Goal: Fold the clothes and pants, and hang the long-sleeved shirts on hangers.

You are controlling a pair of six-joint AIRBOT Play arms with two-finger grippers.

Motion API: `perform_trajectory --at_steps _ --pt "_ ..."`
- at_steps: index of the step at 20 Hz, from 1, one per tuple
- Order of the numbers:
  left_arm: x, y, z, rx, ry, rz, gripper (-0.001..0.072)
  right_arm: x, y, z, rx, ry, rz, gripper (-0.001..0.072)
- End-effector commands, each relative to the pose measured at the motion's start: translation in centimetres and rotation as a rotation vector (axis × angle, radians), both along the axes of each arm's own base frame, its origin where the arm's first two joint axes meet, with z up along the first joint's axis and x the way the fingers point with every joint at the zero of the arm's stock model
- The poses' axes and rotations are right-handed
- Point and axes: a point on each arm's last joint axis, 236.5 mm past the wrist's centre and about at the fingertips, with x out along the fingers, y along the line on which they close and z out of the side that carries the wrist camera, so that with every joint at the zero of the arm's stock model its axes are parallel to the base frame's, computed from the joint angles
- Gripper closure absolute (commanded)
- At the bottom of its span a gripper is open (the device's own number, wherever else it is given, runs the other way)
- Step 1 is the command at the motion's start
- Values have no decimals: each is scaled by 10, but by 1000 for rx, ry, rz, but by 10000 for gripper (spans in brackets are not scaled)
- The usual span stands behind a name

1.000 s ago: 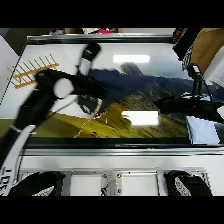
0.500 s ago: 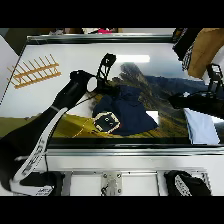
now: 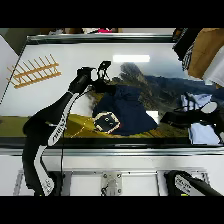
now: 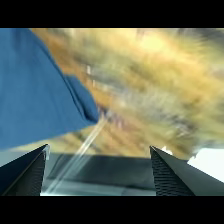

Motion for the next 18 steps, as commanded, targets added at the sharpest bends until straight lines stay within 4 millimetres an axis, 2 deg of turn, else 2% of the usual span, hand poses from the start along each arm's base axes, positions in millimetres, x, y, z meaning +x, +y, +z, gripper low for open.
perform_trajectory --at_steps 1,4,6,7,8,9,10,12,13,14,15,16,17,18 --pt "-1 -1 -26 -65 121 25 25 -12 27 -34 108 83 28 35" --pt "-8 -14 -33 -118 176 30 25 -4 45 -50 94 76 66 36" --pt "-10 -14 -35 -113 182 26 27 1 60 -56 87 60 93 37" --pt "-11 -14 -35 -114 183 26 140 5 64 -57 77 41 102 40" --pt "-12 -13 -35 -111 189 24 392 10 67 -57 64 19 107 126" --pt "-13 -10 -35 -109 198 26 608 14 68 -57 53 -2 108 316" --pt "-12 -6 -35 -108 205 32 692 18 68 -57 46 -18 104 447" --pt "-10 3 -24 -111 203 43 693 25 66 -53 38 -41 102 651" --pt "-5 7 -8 -123 172 50 694 31 64 -43 28 -72 106 696" --pt "6 13 21 -143 107 66 694 42 61 -26 11 -126 117 696" --pt "18 19 62 -174 14 76 694 57 57 5 -10 -210 132 696" --pt "27 26 111 -211 -82 87 694 71 53 44 -28 -305 144 696" --pt "30 34 174 -253 -193 89 693 84 50 97 -51 -425 157 696" --pt "24 41 233 -292 -300 87 693 90 47 157 -84 -559 169 697"
